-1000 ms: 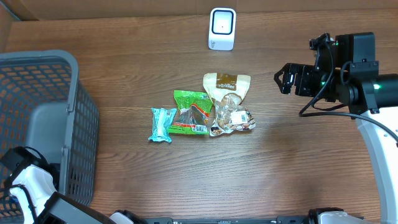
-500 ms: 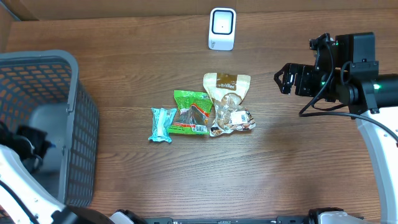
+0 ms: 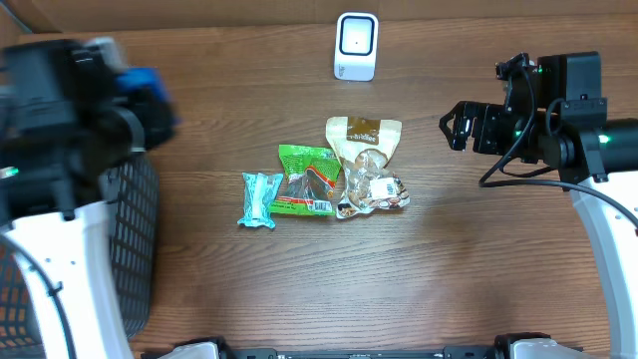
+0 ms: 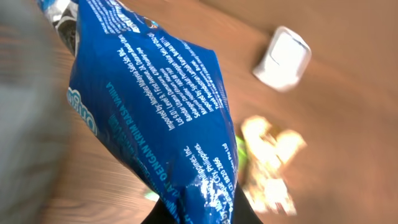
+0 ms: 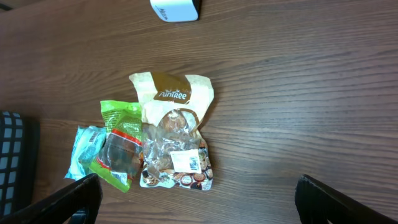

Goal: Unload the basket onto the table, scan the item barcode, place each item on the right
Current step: 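Carry the blue packet out and drop it below the wipes pack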

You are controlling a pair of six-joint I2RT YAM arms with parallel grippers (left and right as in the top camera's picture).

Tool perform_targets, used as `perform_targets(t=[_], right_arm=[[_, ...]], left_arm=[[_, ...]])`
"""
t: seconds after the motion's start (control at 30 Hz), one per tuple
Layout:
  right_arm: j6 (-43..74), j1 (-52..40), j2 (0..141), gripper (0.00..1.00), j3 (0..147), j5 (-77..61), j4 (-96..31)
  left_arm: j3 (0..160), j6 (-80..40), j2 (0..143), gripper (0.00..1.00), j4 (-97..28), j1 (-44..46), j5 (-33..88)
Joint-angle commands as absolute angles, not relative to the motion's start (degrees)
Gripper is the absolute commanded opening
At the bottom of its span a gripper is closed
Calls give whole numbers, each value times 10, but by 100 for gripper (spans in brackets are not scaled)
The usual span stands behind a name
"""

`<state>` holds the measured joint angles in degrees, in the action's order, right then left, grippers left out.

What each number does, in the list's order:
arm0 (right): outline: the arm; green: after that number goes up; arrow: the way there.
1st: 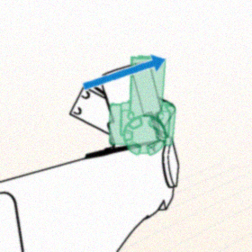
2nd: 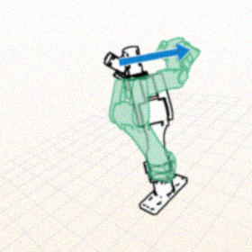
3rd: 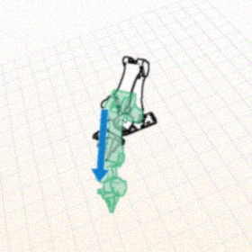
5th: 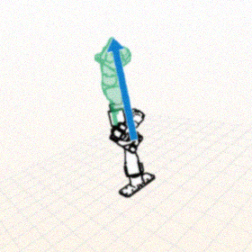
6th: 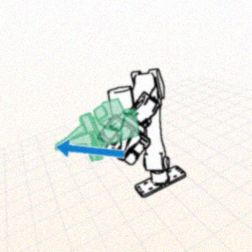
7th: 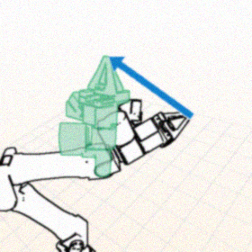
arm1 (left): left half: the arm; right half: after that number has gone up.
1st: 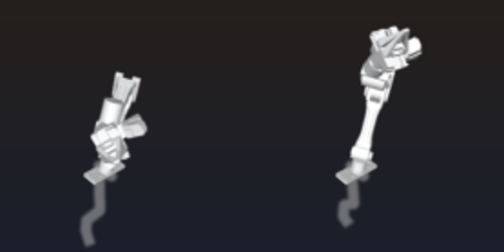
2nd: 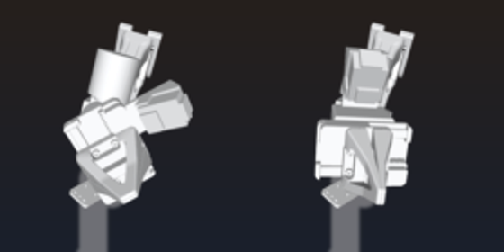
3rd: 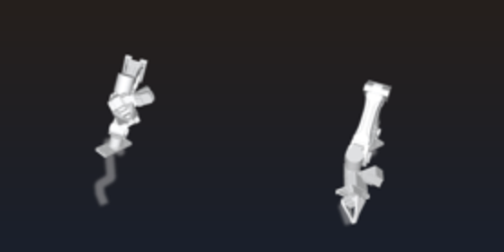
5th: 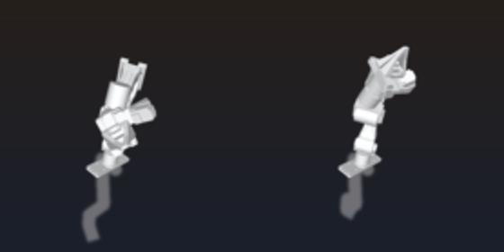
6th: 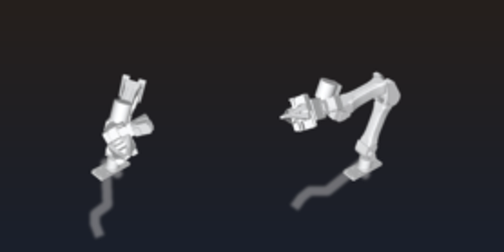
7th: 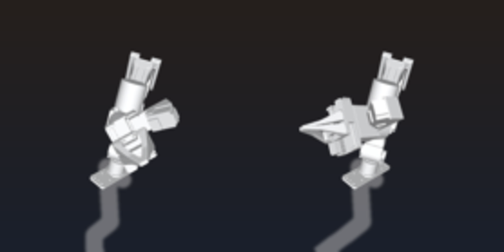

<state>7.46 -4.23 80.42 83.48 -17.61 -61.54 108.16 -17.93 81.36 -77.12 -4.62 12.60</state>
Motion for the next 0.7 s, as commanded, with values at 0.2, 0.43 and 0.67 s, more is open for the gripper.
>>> perform_targets(t=[0.2, 0.43, 0.67], right_arm=[[75, -44, 805, 100, 847, -177, -610], [74, -44, 805, 99, 847, -177, -610], [75, -44, 805, 99, 847, -177, -610]], left_arm=[[914, -224, 910, 4, -701, 184, 149], [856, -252, 1006, 4, -645, 246, 112], [857, -279, 1036, 4, -672, 267, 110]])
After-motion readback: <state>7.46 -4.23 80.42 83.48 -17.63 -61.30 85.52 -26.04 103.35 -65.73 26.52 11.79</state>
